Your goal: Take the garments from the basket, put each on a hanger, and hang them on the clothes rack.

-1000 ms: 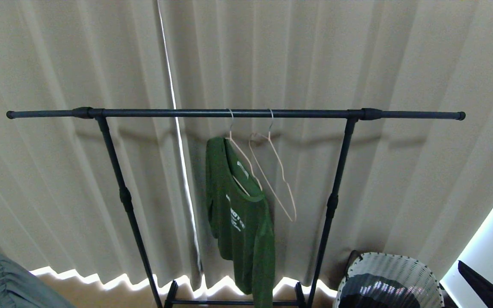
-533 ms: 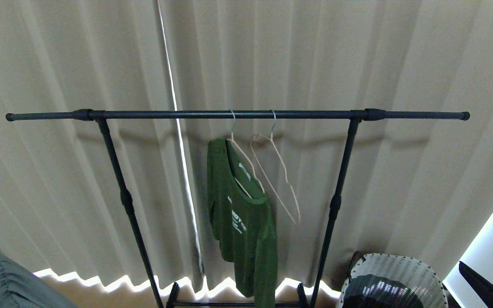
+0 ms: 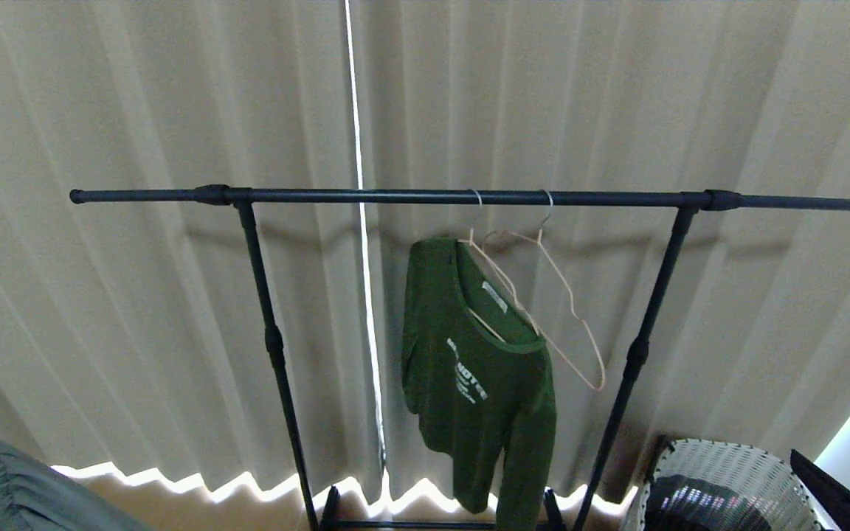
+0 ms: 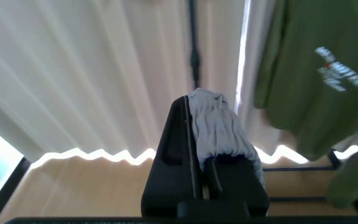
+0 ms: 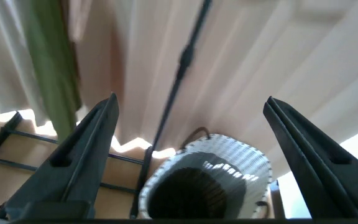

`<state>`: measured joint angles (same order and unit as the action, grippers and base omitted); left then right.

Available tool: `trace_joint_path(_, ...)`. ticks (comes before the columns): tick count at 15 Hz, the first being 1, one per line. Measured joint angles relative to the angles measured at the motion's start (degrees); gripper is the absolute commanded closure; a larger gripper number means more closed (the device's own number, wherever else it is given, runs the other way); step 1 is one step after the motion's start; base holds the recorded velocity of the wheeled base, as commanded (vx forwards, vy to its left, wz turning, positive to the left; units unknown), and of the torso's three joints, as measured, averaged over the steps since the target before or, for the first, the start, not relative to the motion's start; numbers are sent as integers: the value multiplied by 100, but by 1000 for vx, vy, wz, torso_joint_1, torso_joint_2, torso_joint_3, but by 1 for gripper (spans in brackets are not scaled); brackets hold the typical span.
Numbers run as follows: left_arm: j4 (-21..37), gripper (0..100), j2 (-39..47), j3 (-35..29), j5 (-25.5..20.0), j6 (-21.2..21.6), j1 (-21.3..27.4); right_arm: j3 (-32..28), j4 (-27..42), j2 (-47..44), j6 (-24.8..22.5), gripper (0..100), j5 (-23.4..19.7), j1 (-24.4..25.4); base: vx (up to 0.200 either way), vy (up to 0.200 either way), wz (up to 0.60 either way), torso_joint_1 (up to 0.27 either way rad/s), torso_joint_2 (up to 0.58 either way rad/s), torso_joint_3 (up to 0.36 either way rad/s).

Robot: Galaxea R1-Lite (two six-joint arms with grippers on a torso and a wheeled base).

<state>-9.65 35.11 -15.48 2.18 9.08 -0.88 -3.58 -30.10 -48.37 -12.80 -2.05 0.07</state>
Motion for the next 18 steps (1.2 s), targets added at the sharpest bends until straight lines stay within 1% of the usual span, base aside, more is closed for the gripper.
trace_joint_path(4,-20,100,-24,94,-2,161,11,-10,-28,2,-2,0,-20,2,0,0,0,0,0,0)
trace_joint_path(11,-16,100,-66,99,0,156,80,-95,-9,105,7,0,-49,44,0,0,0,0,0,0)
trace_joint_path(12,-16,100,-72,101,0,156,80,-101,-4,107,16,0,-66,44,200,0,0,7,2,2)
trace_joint_path(15,-17,100,-107,107,0,156,90,-132,-17,124,27,0,-427,44,200,0,0,-6,-4,4)
trace_joint_path(18,-16,100,-123,102,0,154,90,-132,-12,129,35,0,-488,44,200,0,0,12,5,-1)
